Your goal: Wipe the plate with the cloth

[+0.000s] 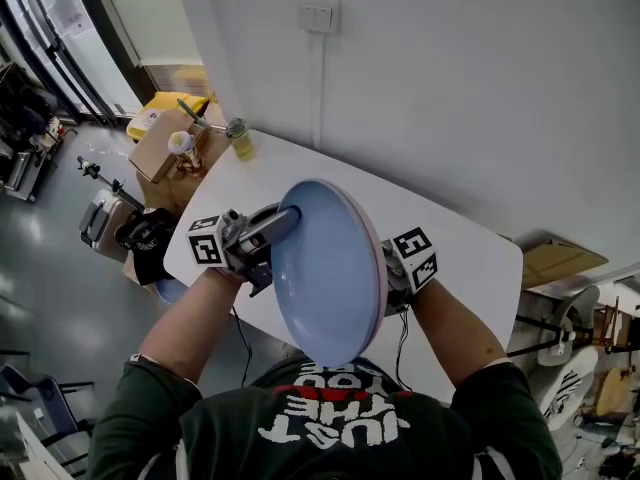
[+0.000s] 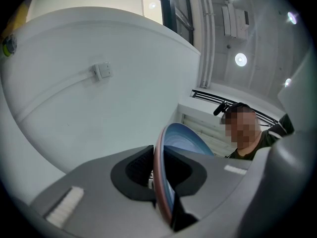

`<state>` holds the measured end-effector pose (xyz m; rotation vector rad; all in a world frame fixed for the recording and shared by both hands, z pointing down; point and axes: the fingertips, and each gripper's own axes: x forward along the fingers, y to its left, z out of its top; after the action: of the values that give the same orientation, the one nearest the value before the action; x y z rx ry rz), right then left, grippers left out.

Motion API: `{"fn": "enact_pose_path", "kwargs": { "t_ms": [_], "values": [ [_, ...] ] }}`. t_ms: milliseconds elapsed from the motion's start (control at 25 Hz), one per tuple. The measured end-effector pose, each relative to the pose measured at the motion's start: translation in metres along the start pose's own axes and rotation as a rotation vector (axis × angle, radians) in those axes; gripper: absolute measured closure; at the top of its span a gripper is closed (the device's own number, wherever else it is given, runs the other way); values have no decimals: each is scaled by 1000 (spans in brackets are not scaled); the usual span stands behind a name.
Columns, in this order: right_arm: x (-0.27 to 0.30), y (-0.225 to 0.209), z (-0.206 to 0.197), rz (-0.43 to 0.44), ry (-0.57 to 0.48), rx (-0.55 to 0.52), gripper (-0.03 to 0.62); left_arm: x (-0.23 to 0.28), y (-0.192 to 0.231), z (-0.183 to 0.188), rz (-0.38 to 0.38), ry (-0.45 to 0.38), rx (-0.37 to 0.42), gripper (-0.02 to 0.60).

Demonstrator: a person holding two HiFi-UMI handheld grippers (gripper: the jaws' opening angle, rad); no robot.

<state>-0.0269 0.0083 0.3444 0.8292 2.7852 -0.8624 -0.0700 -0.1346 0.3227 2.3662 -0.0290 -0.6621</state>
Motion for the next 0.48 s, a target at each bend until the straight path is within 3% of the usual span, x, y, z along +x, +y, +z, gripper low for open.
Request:
{"fn": "enact_pose_path", "kwargs": {
  "t_ms": [120, 320, 480],
  "values": [
    [-8, -30, 8, -131, -28, -48, 511, 1, 0, -2, 15, 19, -1, 540],
    [-50, -63, 46, -371, -168, -115, 511, -8, 8, -8, 86, 24, 6, 538],
    [-119, -70, 43, -638, -209, -115, 511, -32, 22, -7, 185, 15, 6, 538]
  ]
}}
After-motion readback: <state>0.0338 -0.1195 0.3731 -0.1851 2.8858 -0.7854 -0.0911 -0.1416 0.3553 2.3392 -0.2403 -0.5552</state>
